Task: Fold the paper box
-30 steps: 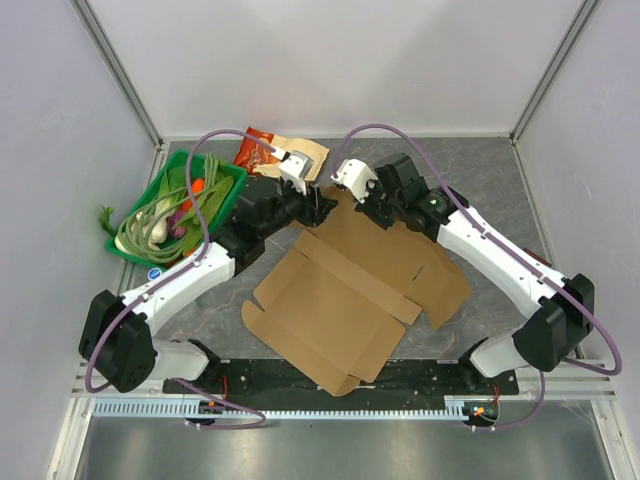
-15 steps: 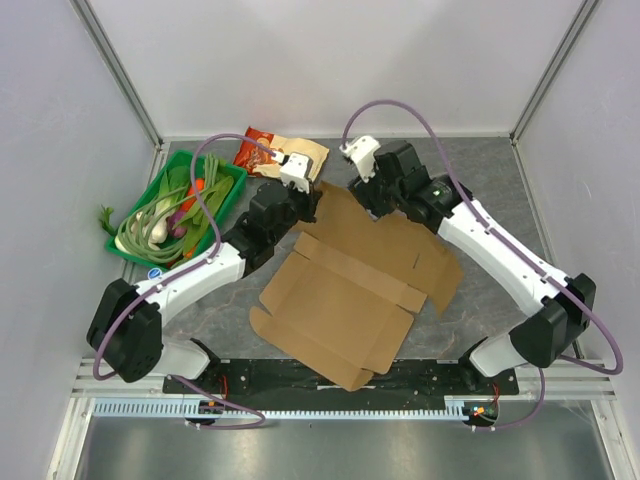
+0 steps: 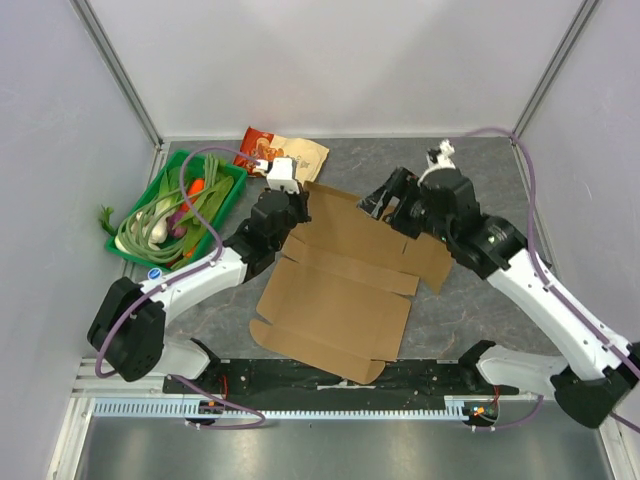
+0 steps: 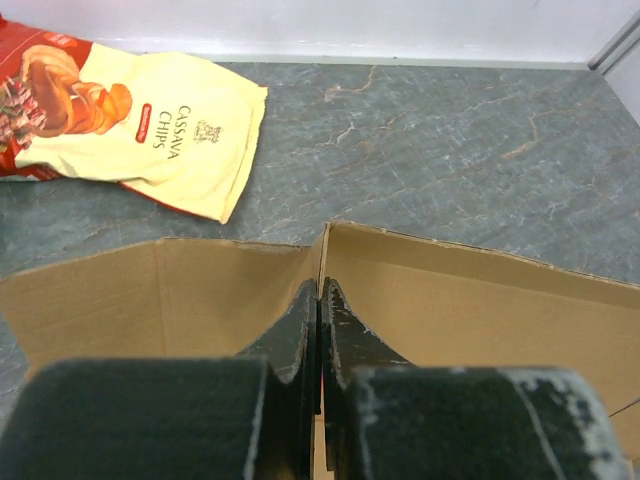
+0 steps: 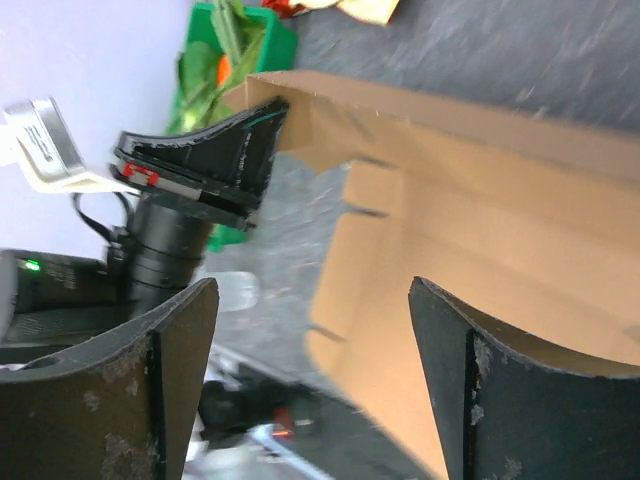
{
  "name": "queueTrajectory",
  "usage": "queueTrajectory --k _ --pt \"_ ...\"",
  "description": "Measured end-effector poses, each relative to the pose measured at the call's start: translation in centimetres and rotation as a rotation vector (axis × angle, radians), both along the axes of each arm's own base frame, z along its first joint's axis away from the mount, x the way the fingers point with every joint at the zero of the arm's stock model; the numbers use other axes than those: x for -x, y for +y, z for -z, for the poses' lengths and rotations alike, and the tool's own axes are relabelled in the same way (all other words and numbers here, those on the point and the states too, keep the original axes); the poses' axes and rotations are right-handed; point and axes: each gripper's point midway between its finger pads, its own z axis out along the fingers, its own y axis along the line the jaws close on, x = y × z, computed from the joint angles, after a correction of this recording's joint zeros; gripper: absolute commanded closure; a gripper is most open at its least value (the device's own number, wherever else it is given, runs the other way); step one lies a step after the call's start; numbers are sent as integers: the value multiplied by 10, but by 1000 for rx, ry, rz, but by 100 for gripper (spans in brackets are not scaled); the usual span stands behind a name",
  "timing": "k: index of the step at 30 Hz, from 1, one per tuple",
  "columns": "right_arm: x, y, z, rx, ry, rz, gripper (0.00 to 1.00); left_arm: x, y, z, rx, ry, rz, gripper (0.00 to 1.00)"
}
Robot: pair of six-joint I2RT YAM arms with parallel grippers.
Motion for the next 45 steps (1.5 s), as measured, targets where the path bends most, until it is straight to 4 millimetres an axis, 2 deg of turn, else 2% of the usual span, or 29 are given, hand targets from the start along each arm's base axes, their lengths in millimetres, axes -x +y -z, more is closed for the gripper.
queueTrajectory --k 2,4,7,11,15,19,27,31,38,45 --pt "10 3 9 -153 87 66 18 1 3 5 5 2 -13 98" --pt "8 11 17 -293 182 141 18 3 6 8 7 3 -24 98" --pt "-7 25 30 -417 300 238 21 4 7 9 14 1 -29 98" --pt "-25 36 38 -524 375 333 27 6 8 6 29 -14 -28 98" --pt "-36 35 46 -611 411 424 35 9 9 6 37 -24 -24 98" --pt "-44 26 59 -648 427 525 40 9 9 3 47 -36 -24 98" --pt "-61 17 68 -701 427 644 45 14 10 -1 61 -53 -17 98" --pt "-66 13 71 -705 422 676 55 15 9 -1 67 -60 -14 98" --pt "-72 9 79 -696 425 704 64 17 6 -2 73 -67 -7 98" --pt "-74 8 81 -705 423 714 85 18 6 -1 74 -68 -5 98"
